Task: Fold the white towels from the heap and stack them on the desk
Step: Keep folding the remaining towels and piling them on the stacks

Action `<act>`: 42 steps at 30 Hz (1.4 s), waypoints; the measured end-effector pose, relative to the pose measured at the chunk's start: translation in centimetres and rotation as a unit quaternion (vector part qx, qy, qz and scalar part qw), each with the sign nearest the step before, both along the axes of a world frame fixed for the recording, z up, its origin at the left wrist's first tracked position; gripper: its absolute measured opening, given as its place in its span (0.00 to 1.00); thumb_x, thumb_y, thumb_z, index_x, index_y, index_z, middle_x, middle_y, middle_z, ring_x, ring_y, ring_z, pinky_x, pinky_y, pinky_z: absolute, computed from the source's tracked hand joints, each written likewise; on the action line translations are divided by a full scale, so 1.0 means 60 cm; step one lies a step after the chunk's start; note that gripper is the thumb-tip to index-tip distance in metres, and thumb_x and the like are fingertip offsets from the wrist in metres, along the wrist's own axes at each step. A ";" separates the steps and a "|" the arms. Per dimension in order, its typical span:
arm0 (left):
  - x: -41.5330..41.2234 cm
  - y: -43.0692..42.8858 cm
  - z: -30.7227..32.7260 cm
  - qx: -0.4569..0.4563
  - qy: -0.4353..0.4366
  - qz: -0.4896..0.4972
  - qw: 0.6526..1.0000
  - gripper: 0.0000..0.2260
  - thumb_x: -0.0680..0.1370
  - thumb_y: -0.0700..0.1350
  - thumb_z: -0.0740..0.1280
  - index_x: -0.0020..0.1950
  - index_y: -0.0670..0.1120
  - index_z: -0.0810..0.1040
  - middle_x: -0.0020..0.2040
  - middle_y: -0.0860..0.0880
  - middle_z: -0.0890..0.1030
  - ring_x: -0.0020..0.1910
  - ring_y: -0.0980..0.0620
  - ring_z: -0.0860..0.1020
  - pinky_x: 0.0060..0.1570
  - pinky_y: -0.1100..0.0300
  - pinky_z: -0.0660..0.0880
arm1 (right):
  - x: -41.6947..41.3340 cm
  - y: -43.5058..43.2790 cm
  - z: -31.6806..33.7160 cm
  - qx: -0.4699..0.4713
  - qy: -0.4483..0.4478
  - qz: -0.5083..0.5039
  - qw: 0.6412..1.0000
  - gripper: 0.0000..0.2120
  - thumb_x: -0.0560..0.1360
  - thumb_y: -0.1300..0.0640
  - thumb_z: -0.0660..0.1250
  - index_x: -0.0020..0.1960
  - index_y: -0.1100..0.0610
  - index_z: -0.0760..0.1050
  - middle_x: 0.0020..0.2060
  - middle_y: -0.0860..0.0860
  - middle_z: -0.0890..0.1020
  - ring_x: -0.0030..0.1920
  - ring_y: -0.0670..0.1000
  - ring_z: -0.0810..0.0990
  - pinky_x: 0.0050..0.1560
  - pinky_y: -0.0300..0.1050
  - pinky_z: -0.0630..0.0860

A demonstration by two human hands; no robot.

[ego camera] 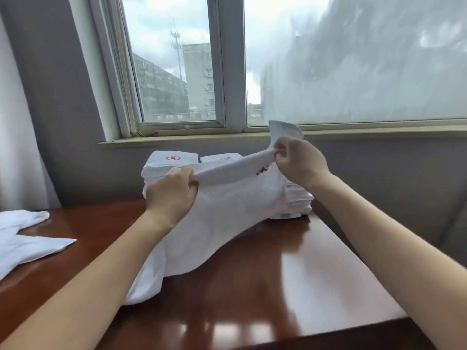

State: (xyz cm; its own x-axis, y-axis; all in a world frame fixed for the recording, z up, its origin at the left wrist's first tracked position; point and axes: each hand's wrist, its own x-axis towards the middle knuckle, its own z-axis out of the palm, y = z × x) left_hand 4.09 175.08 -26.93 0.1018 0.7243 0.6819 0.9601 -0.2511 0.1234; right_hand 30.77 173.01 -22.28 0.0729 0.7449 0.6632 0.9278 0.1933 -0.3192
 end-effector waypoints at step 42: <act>0.147 -0.088 -0.255 -0.135 -0.149 -0.314 0.928 0.13 0.77 0.44 0.67 0.62 0.50 0.78 0.61 0.54 0.79 0.61 0.57 0.75 0.60 0.57 0.74 | 0.088 -0.049 -0.341 -0.275 0.052 0.031 0.960 0.21 0.82 0.47 0.57 0.74 0.50 0.67 0.74 0.50 0.69 0.75 0.50 0.63 0.76 0.55 0.52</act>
State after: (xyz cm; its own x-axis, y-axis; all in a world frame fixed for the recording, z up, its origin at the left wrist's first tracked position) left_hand 12.88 169.82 -42.24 0.3980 0.7340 0.5503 0.5481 -0.6713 0.4989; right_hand 36.04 170.07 -42.71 0.0625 0.9851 0.1601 0.8777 0.0221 -0.4787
